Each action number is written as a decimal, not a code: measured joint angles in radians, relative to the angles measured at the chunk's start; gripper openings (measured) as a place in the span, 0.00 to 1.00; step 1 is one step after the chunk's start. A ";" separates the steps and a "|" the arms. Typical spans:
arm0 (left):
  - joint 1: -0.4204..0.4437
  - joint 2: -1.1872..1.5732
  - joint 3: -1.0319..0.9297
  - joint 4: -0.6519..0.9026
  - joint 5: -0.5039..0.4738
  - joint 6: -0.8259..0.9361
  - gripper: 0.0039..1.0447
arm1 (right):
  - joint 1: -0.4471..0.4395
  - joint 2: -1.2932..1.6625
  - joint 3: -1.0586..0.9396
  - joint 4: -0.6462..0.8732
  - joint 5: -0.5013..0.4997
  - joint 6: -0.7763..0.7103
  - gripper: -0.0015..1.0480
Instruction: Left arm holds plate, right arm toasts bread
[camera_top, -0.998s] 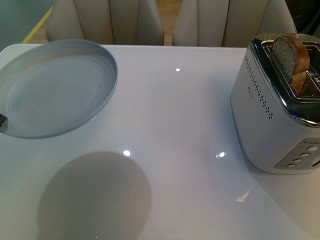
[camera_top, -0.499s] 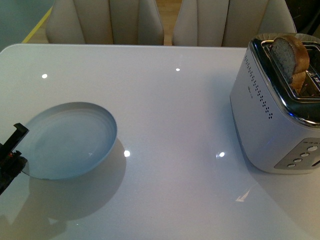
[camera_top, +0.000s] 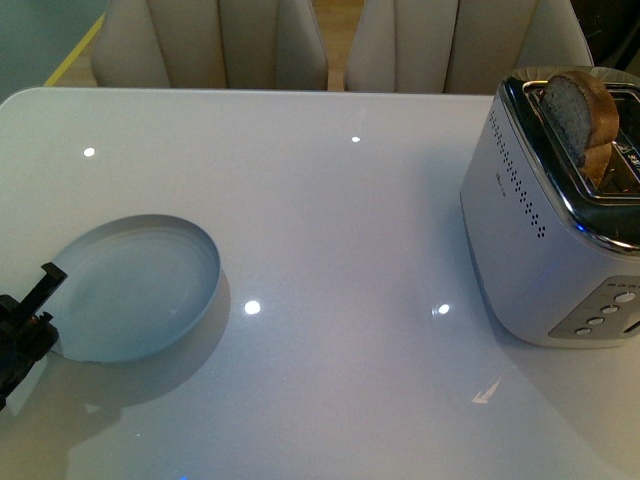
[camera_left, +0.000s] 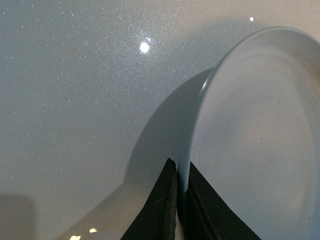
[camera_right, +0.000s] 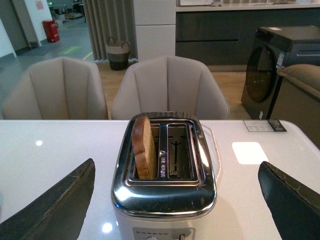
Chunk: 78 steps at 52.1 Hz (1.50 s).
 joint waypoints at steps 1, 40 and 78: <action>0.000 0.007 0.000 0.003 -0.002 0.000 0.03 | 0.000 0.000 0.000 0.000 0.000 0.000 0.91; -0.021 -0.054 -0.082 0.022 -0.085 -0.053 0.72 | 0.000 0.000 0.000 0.000 0.000 0.000 0.91; -0.320 -1.056 -0.262 -0.477 -0.483 -0.203 0.93 | 0.000 0.000 0.000 0.000 0.000 0.000 0.91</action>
